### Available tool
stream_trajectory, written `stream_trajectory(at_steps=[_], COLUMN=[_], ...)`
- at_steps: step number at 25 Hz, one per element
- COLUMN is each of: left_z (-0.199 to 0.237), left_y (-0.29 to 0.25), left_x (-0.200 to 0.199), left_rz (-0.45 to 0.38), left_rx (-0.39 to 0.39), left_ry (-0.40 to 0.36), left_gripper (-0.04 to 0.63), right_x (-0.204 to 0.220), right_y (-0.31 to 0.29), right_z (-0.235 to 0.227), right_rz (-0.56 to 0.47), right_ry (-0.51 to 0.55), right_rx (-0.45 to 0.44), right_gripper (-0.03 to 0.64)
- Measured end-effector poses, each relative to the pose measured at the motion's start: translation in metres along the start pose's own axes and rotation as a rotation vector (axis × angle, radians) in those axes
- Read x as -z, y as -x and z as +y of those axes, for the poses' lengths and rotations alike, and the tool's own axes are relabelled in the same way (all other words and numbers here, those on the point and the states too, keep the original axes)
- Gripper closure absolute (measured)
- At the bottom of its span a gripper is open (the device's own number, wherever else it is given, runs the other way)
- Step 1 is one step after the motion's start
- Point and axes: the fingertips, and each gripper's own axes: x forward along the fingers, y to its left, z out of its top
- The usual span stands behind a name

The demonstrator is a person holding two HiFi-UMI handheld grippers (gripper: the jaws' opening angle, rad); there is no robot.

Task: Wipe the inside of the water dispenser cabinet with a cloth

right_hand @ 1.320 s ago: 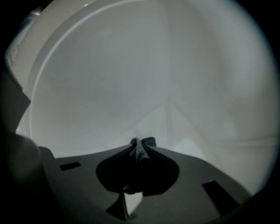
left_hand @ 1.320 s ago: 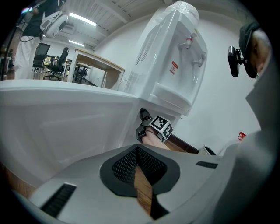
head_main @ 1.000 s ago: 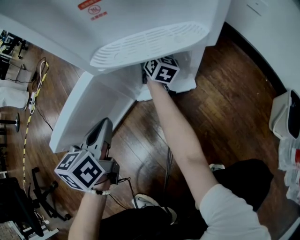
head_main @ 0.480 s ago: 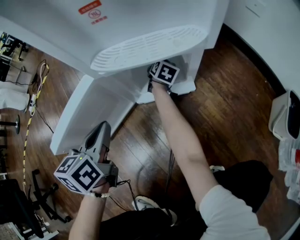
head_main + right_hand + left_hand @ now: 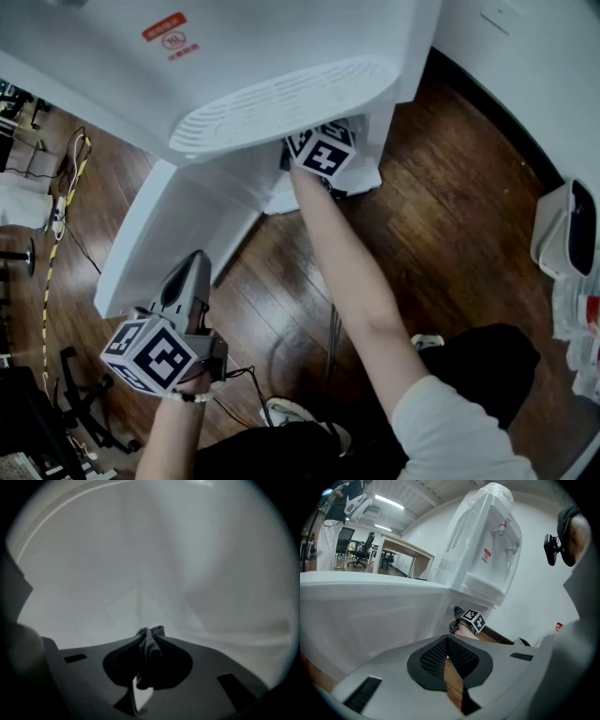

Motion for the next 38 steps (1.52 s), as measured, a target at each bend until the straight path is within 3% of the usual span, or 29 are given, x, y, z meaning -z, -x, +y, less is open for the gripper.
stream_trajectory(at_steps=[3, 7, 15, 27, 31, 38], left_z=[0.0, 0.0, 0.003, 0.009, 0.008, 0.003], left_y=[0.001, 0.001, 0.001, 0.002, 0.002, 0.014], left_x=[0.0, 0.0, 0.003, 0.006, 0.007, 0.001], left_rz=[-0.001, 0.001, 0.006, 0.013, 0.008, -0.004], left_rx=[-0.001, -0.002, -0.004, 0.003, 0.017, 0.05], left_ry=[0.003, 0.002, 0.014, 0.032, 0.035, 0.027], left_gripper=[0.609, 0.609, 0.609, 0.609, 0.609, 0.609], right_x=[-0.03, -0.032, 0.007, 0.08, 0.076, 0.024], right_y=[0.002, 0.004, 0.008, 0.024, 0.023, 0.042], right_z=[0.009, -0.002, -0.035, -0.114, -0.108, -0.057], right_rz=[-0.078, -0.079, 0.02, 0.169, 0.155, -0.004], right_ry=[-0.018, -0.02, -0.062, -0.257, -0.242, -0.204], right_rx=[-0.016, 0.043, 0.189, 0.408, 0.383, 0.269], right_gripper=[0.583, 0.581, 0.583, 0.58, 0.58, 0.581])
